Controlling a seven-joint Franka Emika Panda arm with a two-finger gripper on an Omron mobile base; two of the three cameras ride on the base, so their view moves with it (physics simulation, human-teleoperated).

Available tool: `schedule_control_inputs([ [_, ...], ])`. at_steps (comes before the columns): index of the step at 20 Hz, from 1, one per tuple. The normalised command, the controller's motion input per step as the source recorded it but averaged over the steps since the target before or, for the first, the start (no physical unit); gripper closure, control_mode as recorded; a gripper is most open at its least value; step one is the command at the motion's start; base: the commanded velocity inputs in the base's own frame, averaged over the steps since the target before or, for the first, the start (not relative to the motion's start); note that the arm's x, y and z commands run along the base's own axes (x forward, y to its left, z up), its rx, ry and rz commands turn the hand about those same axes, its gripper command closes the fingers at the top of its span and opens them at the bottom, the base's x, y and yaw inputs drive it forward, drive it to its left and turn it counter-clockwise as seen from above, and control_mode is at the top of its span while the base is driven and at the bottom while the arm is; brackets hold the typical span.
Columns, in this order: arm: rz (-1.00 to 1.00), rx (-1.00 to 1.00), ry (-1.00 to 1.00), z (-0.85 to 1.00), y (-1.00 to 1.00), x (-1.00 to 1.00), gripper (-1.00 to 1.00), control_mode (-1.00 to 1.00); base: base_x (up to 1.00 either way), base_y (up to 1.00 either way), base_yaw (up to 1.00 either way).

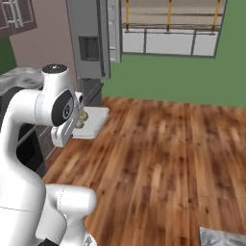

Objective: Place two dumplings into each of the tupperware containers and then place the containers in the fridge.

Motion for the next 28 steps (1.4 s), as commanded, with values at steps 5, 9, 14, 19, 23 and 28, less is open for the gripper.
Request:
schedule_control_inputs([
  [5,0.0,0.0,0.0,0.0,0.0,0.0,1.0,1.0,1.0,0.0,0.0],
  [9,0.0,0.0,0.0,0.0,0.0,0.0,1.0,1.0,1.0,-0.05,0.0],
  [14,0.0,0.0,0.0,0.0,0.0,0.0,1.0,1.0,1.0,-0.04,0.0],
  [19,0.0,0.0,0.0,0.0,0.0,0.0,1.0,1.0,1.0,-0.16,0.0],
  [23,0.0,0.0,0.0,0.0,0.0,0.0,1.0,1.0,1.0,-0.6,0.06],
  [28,0.0,0.0,0.0,0.0,0.0,0.0,1.0,1.0,1.0,-0.9,0.24],
])
